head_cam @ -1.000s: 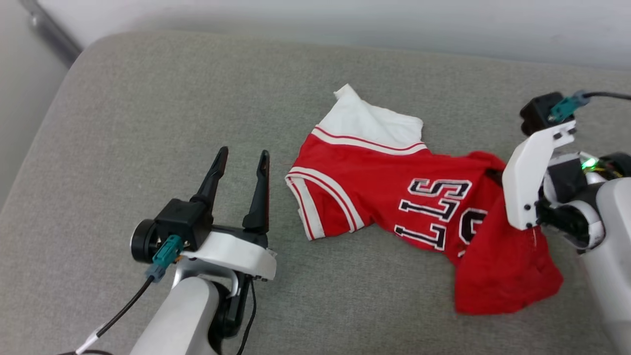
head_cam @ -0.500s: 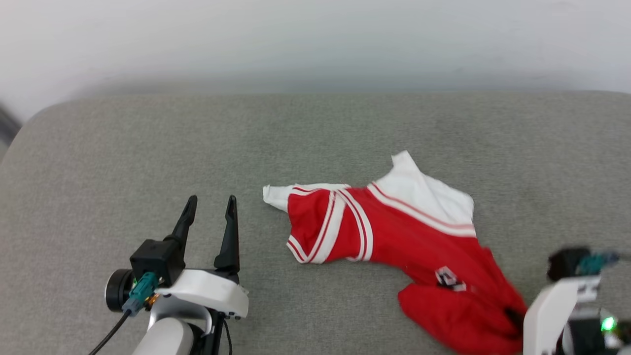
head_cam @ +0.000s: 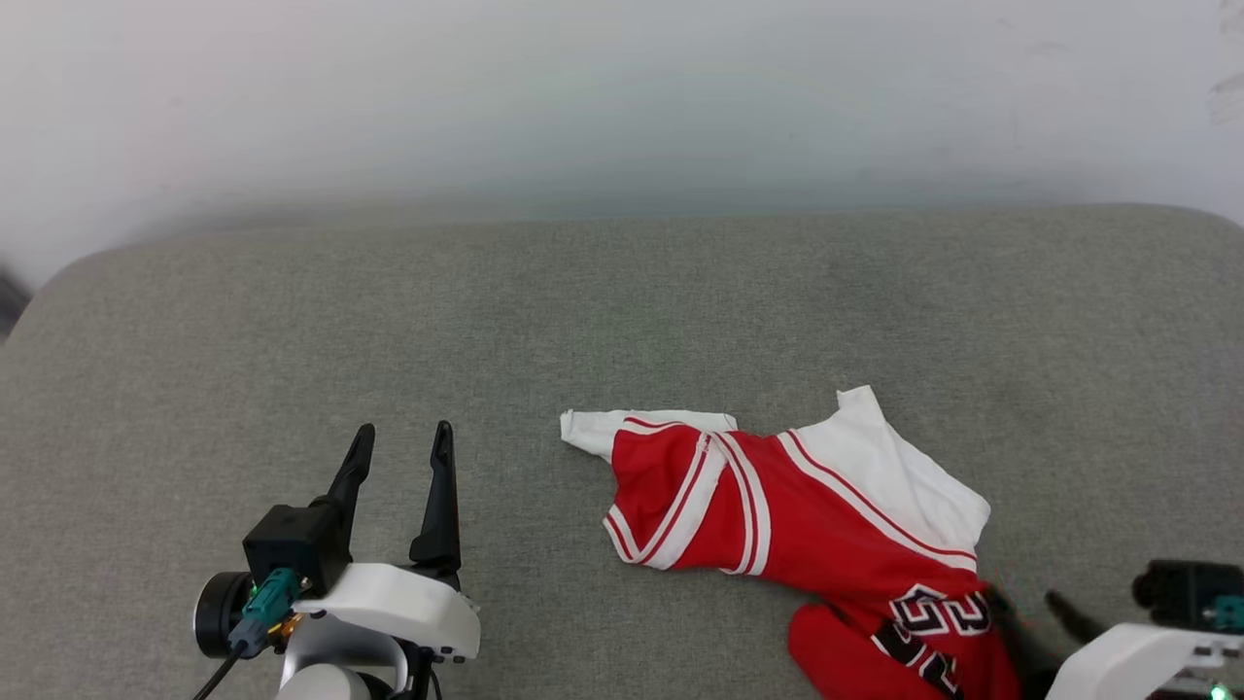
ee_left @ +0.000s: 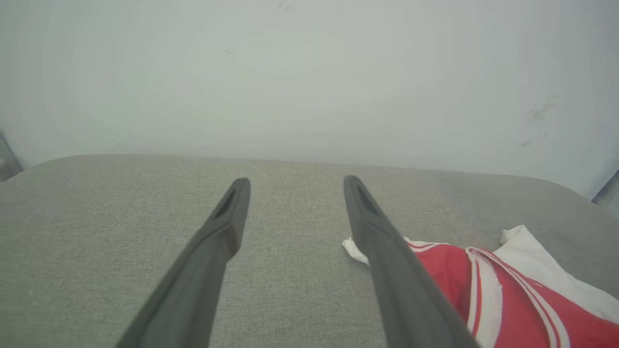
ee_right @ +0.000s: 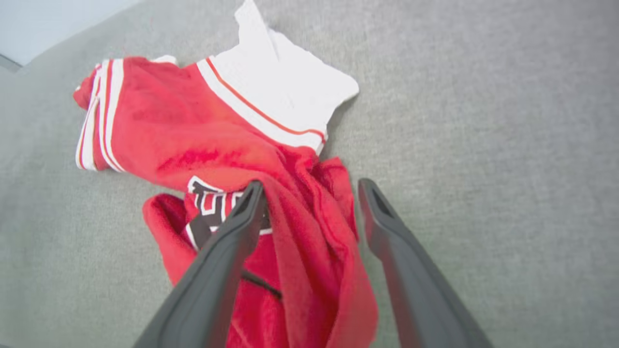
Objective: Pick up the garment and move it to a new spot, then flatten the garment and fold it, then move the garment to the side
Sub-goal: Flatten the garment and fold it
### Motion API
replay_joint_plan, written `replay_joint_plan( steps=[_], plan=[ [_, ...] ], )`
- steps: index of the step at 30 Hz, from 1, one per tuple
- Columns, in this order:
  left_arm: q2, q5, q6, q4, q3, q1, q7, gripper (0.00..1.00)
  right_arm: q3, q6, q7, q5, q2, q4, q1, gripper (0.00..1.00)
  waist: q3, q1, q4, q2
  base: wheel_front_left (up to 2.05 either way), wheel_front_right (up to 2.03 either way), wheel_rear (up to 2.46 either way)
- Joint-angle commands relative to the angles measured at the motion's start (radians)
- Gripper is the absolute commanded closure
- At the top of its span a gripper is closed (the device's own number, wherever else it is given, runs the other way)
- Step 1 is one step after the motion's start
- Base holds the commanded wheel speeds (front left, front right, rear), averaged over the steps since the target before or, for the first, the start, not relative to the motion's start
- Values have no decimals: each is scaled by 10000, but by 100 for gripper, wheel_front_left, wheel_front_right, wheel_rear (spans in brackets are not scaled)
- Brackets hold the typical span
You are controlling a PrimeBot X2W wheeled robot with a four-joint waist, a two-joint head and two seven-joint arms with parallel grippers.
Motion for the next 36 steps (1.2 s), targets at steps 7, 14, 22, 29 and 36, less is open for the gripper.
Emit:
replay_joint_plan(
  steps=[7, 14, 22, 29, 36],
  plan=[
    [5, 80, -3, -293, -73, -323, 17, 0, -649, -3, -1077, -80, -208, 504, -1609, 0, 576, 1, 264, 0, 0, 0, 0],
    [-176, 241, -199, -278, -278, -1057, -138, 0, -98, -3, 913, 356, -1462, 1805, -3876, 0, 1475, 1, 747, 0, 0, 0, 0],
    [-480, 302, -475, 38, -485, -1741, -362, 0, 1241, -3, 4129, 574, -2153, 2635, -5350, 0, 2161, 1, 1351, 0, 0, 0, 0],
    [-624, 352, -602, 266, -538, -2020, -512, 0, 2029, -3, 4850, 550, -2257, 3858, -5530, 0, 2472, 1, 1572, 0, 0, 0, 0],
    [-615, 355, -586, 495, -444, -1930, -593, 0, 2432, -3, 4089, 667, -2534, 3672, -6041, 100, 2315, 1, 1401, 0, 0, 0, 0]
  ],
)
